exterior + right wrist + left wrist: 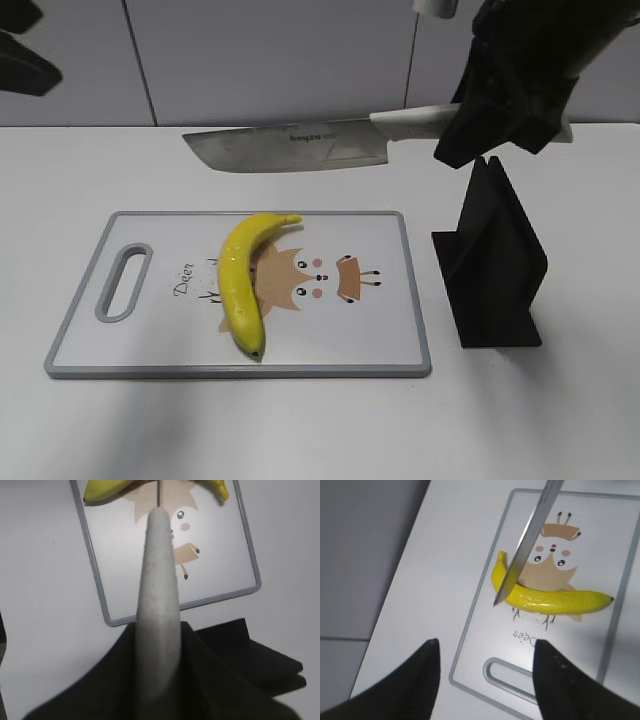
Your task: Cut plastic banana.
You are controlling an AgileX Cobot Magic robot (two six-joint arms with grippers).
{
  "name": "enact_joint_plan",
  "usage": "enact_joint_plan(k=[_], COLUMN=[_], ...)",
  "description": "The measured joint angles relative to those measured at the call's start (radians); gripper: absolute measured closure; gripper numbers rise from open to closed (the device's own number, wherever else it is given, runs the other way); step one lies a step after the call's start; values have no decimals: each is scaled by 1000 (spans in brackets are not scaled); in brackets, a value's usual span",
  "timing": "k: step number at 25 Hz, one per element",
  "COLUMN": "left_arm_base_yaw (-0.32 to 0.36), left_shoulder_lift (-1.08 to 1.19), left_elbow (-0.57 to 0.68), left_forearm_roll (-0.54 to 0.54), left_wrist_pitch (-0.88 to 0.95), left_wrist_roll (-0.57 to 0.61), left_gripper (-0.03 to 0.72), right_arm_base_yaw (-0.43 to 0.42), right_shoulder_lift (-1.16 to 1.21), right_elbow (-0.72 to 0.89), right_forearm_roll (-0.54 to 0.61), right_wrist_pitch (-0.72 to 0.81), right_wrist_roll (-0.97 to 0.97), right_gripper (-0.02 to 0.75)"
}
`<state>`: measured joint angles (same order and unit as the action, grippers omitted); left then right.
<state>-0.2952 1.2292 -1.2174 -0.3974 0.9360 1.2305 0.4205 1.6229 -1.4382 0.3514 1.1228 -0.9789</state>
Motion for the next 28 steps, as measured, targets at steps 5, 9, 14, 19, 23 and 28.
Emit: enact_joint_plan(k=[5, 9, 14, 19, 23, 28], left_arm_base_yaw=[-81, -119, -122, -122, -123, -124], left_shoulder_lift=[163, 261, 335, 346, 346, 346], left_elbow=[-52, -58, -58, -59, -59, -59], left_forearm_roll=[-6, -8, -6, 8, 34, 53], left_wrist_pitch=[-18, -38, -100, -110, -74, -35], left_wrist_roll=[111, 161, 178, 181, 188, 188], left_gripper=[116, 116, 118, 332, 635, 680], right_arm_base_yaw=[0, 0, 0, -1, -1, -1], right_shoulder_lift=[84, 125, 133, 134, 137, 177], right_elbow=[-90, -133, -142, -142, -143, -145], right_forearm_roll=[85, 133, 167, 167, 163, 169], right_wrist_pitch=[35, 36, 38, 37, 23, 23], right_wrist_roll=[-84, -129, -191, -198, -215, -229], right_gripper=[559, 559, 559, 559, 559, 558])
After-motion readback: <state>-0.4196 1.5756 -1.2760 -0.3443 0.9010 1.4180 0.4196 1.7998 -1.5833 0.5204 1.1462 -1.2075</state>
